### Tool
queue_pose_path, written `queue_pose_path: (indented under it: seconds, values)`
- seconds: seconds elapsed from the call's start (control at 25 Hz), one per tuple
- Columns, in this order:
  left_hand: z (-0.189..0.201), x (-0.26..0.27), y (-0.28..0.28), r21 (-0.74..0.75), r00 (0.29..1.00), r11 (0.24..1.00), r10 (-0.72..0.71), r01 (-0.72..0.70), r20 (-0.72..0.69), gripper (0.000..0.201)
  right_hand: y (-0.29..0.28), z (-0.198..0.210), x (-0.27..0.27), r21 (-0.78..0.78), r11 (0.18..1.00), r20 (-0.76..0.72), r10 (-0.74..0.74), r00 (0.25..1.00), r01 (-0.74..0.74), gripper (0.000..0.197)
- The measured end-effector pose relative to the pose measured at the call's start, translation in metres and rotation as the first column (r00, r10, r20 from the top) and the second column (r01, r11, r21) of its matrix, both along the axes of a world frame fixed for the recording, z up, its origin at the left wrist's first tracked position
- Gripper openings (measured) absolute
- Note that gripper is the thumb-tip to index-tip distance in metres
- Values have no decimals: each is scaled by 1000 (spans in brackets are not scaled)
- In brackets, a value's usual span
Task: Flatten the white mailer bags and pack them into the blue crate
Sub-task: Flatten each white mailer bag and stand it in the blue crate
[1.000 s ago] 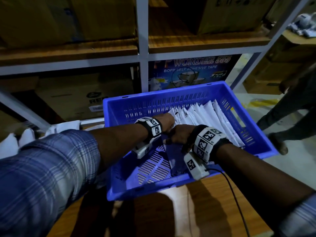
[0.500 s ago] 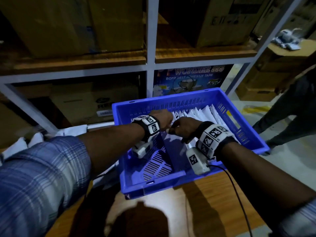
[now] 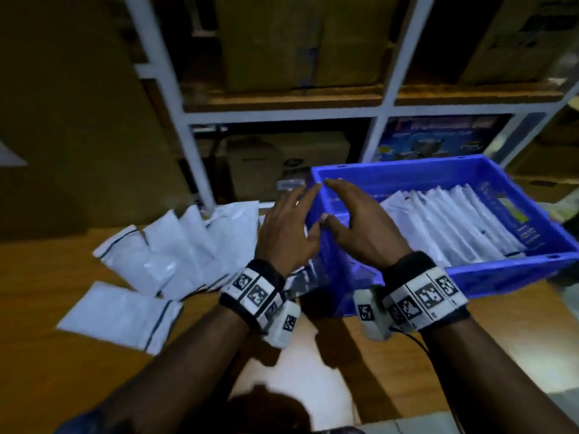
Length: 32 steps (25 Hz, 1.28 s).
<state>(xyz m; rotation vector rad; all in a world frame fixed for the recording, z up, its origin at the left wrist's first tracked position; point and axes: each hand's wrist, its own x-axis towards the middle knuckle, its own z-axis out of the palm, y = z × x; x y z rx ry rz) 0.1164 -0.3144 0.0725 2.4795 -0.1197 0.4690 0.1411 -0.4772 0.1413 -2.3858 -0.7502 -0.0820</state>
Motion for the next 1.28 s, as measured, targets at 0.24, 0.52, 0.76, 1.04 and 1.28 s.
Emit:
queue_pose_path:
  seconds: [0.24, 0.52, 0.76, 1.04, 1.28]
  values:
    - [-48, -138, 118, -85, 953, 973, 188, -213, -238, 69, 132, -60, -100, -78, 974, -224, 189, 956, -211, 64]
    - [-115, -244, 234, 53, 845, 931, 351, -361, -403, 58, 249, -137, -186, -207, 906, -393, 270, 879, -370, 61]
    - [-140, -276, 312, 183, 763, 907, 418, -379, -493, 71, 338, -203, -208, -498, 769, -303, 279, 911, -401, 85]
    - [-146, -263, 344, 318, 785, 923, 359, -218, -505, 88, 354, -234, -218, -544, 798, -250, 139, 958, -258, 76]
    - [-159, -251, 336, 442, 780, 897, 282, -7, -559, 87, 335, -221, -211, -553, 776, -201, 229, 952, -303, 80]
